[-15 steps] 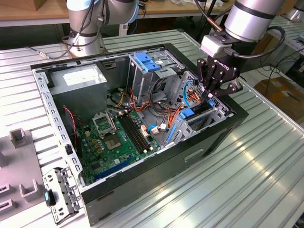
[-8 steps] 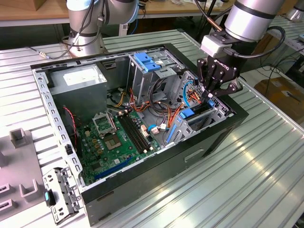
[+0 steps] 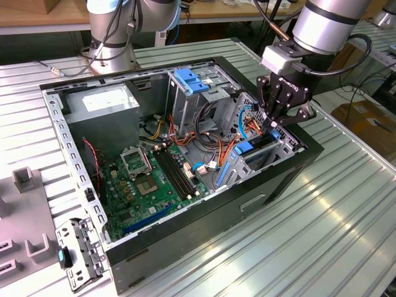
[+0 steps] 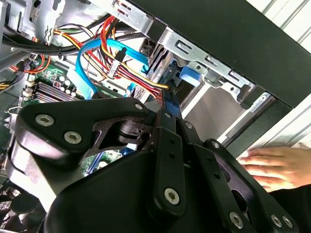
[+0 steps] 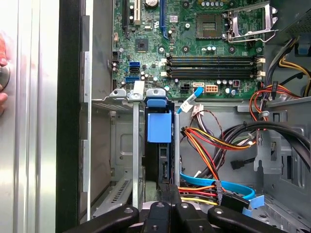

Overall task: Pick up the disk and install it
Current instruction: 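Insert the second disk wire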

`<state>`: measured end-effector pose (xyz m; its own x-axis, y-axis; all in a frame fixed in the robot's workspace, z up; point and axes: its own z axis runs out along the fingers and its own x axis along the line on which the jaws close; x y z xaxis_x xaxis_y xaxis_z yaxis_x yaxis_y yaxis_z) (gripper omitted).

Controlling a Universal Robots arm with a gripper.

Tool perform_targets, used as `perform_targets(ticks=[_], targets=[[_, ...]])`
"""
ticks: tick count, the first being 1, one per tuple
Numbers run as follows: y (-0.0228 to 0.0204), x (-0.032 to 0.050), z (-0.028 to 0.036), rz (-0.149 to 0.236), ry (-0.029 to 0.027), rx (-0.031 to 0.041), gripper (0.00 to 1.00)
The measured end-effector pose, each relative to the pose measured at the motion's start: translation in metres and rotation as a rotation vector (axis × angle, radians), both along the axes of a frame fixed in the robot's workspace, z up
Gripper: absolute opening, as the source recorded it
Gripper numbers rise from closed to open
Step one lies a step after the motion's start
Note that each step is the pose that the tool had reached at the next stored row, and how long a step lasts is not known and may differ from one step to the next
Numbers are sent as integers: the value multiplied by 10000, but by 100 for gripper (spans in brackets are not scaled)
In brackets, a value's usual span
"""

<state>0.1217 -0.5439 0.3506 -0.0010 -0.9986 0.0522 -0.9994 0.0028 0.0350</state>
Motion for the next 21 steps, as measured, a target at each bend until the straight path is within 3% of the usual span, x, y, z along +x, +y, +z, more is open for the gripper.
perform_targets(ticks=[9, 13, 16, 21], targets=[[1, -35, 7, 0, -8, -2, 11], [0, -35, 104, 0, -10, 0, 11], [0, -35, 220, -1, -10, 0, 11], [0, -35, 244, 1, -15, 2, 11]])
